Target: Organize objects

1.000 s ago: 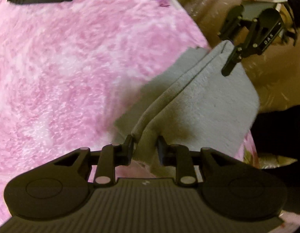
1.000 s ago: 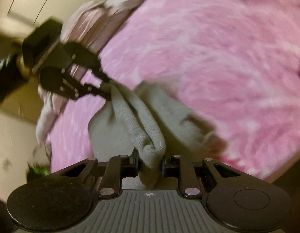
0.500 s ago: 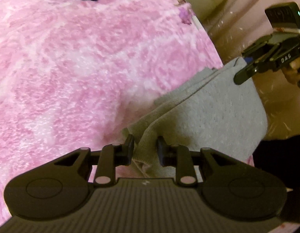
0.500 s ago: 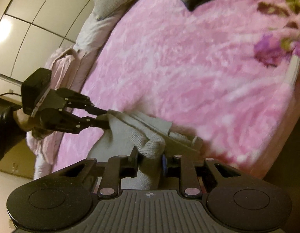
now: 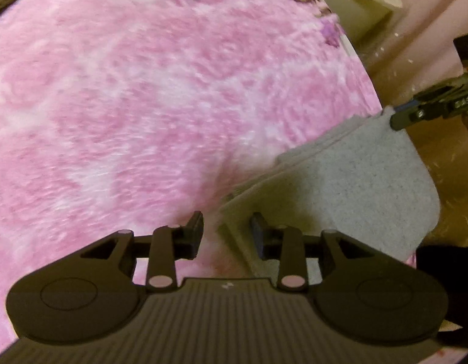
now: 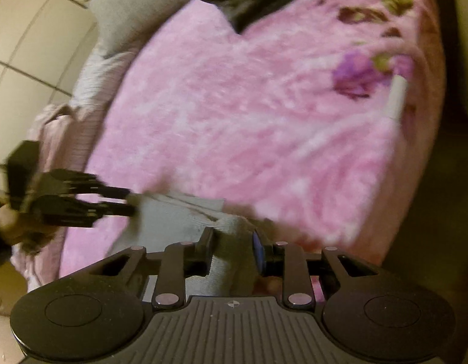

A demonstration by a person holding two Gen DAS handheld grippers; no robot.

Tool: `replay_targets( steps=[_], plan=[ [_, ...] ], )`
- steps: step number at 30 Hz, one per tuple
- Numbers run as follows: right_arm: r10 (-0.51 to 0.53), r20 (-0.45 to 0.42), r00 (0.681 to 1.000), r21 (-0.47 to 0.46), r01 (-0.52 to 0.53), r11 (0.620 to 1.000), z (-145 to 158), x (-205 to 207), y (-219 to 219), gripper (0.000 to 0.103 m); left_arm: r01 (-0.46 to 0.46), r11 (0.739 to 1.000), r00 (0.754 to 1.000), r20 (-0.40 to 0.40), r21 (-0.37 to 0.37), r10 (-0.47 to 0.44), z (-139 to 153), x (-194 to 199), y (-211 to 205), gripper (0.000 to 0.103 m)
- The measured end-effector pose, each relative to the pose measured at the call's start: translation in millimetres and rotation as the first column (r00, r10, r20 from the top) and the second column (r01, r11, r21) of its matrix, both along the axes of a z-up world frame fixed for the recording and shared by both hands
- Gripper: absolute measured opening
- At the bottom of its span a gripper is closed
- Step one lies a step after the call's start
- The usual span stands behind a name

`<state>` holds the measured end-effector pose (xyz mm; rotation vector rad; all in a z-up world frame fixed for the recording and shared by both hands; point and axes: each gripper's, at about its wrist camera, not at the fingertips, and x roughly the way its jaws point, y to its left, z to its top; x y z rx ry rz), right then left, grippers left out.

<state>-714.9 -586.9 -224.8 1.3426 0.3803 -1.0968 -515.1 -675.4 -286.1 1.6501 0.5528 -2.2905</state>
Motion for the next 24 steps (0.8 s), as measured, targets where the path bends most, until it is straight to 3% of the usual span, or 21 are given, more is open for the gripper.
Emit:
replay_targets(
  steps=[5,10,12,16,20,24],
  plan=[
    [0.014,-0.074,0.997,-0.005,-0.014,1.0,-3.3,11.4,-9.9,0.019,-0.019,1.0,0.998,-0.068,-0.007,0.018,25.3,1.5,17.8,0.025],
    [-0.003,-0.053,0.999,-0.007,0.002,1.0,-14.6,6.3,-9.9,0.02,-0.01,0.998,0.999,-0.03,0.058,0.011,-15.8,-18.4,37.6,0.026],
    [-0.001,-0.047,0.999,-0.009,0.001,1.0,-14.4,2.5,-7.8,0.029,-0.022,0.998,0.999,-0.041,0.053,0.024,-25.2,-18.4,38.4,0.029],
    [-0.007,-0.138,0.99,-0.076,-0.003,0.997,22.4,12.2,10.3,0.032,-0.026,0.998,0.999,-0.022,0.05,0.027,-21.6,-18.0,38.0,0.03],
    [0.154,-0.174,0.973,-0.132,-0.178,0.975,51.0,58.9,46.3,0.032,-0.027,0.999,1.0,-0.005,0.033,0.027,-20.3,-21.8,41.9,0.03],
    [0.353,-0.265,0.897,-0.041,-0.376,0.926,13.8,98.3,70.8,0.032,-0.01,1.0,1.0,-0.029,0.022,0.011,-21.6,-22.5,45.8,0.031]
  ],
)
